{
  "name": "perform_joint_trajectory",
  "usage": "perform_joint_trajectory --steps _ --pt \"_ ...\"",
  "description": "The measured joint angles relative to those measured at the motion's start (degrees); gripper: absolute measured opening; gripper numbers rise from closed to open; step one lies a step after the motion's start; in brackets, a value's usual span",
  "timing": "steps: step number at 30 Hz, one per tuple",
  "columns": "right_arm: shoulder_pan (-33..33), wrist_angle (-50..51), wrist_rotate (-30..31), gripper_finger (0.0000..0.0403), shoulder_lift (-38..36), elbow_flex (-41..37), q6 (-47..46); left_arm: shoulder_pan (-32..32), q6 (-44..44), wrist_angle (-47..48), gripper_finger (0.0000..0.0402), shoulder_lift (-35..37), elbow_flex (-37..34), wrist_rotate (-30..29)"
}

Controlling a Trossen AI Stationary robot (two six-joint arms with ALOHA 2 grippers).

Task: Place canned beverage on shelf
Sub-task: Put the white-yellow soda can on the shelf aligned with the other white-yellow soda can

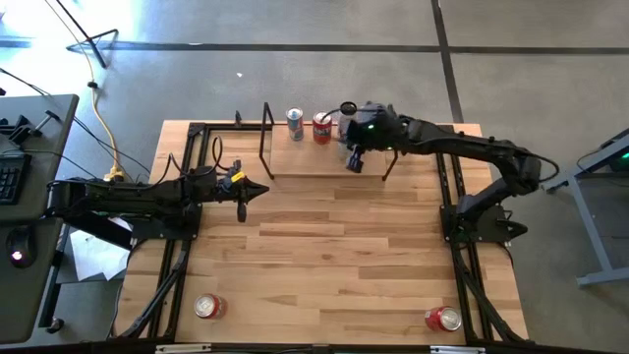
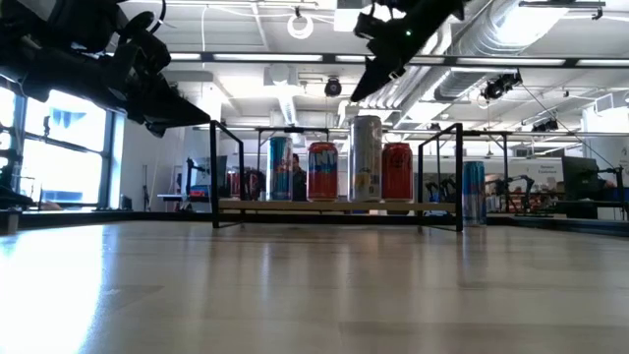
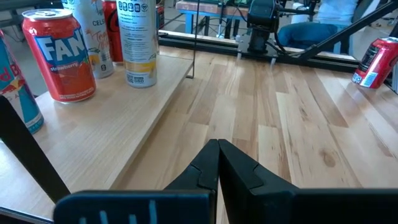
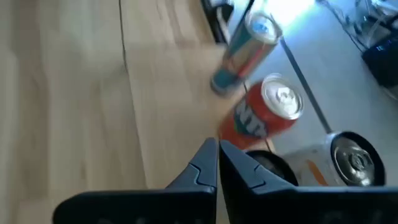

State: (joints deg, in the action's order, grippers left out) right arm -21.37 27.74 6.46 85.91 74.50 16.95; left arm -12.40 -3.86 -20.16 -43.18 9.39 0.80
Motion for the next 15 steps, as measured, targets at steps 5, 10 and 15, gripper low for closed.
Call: perform_joint_trajectory --steps 5,10,15 --pt "2.79 15.21 5.65 0.0 7.91 12.04 3.1 0.0 -0.08 0.91 0.0 0.0 0.0 0.0" --pt "4.38 26.89 9.79 0.0 14.4 22.22 4.87 0.02 -0.07 1.05 0.0 0.0 0.0 0.0" --pt "4.5 32.57 12.63 0.0 19.01 26.98 4.52 0.04 0.09 1.92 0.0 0.0 0.0 0.0"
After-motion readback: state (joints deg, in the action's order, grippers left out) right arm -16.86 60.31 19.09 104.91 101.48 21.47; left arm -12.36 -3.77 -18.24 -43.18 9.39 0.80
